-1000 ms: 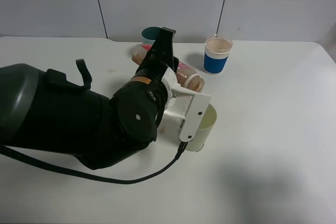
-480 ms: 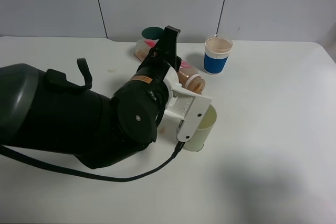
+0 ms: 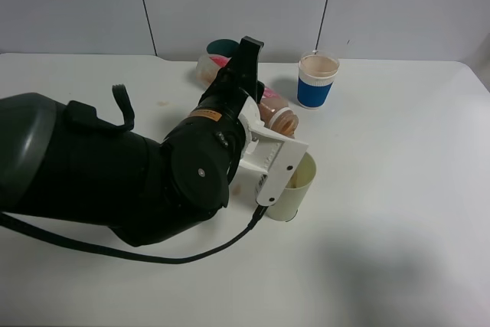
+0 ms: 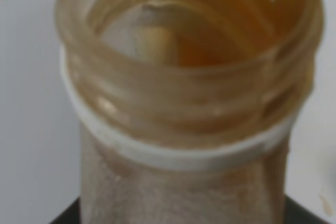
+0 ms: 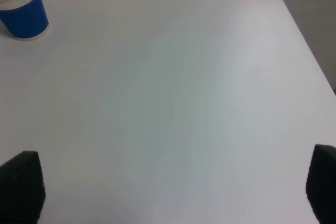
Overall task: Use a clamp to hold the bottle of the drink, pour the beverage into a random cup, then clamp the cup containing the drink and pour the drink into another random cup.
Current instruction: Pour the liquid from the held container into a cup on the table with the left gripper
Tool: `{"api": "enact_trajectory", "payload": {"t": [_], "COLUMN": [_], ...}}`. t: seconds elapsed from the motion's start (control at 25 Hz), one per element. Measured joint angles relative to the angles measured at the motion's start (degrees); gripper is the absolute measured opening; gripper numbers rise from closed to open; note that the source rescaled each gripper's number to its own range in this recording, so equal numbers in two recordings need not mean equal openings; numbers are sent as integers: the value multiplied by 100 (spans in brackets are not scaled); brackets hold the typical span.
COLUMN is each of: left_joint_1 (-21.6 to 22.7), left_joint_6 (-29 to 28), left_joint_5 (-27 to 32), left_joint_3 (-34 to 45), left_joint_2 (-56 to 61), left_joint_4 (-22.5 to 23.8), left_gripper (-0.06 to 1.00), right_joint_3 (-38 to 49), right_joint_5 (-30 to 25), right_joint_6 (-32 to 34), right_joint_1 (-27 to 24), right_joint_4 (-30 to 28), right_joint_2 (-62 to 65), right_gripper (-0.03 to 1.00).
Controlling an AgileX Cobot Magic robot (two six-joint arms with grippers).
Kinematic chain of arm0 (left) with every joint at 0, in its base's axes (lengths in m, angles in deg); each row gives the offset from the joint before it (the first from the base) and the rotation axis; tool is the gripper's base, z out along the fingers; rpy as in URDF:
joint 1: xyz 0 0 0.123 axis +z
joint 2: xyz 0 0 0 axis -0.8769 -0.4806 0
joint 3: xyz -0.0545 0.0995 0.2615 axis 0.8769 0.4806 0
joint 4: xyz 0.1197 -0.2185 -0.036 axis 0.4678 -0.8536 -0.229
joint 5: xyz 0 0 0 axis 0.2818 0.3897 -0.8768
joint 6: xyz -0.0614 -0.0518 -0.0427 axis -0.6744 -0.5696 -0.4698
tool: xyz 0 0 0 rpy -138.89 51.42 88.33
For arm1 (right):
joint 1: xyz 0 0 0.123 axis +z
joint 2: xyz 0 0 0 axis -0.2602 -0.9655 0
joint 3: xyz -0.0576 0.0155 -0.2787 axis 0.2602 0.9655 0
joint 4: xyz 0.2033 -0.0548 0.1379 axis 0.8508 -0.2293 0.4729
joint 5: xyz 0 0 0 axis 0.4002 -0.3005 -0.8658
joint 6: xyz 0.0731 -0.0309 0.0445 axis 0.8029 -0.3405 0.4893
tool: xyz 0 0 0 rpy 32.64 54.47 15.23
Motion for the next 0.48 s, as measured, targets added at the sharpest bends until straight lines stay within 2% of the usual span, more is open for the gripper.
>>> {"api": "enact_trajectory", "payload": {"t": [0.48], "left_joint_1": [0], "left_joint_6": [16], "left_joint_5": [-193], "left_joint_3": [0], "left_joint_2": [0], "left_joint_4": [0], "left_gripper": [1], "right_joint_3": [0], "right_joint_5": [0], "right_joint_6": [4], "right_joint_1": [0], "right_joint_4": [0], "right_joint_2": [0], "right_gripper": [100]}}
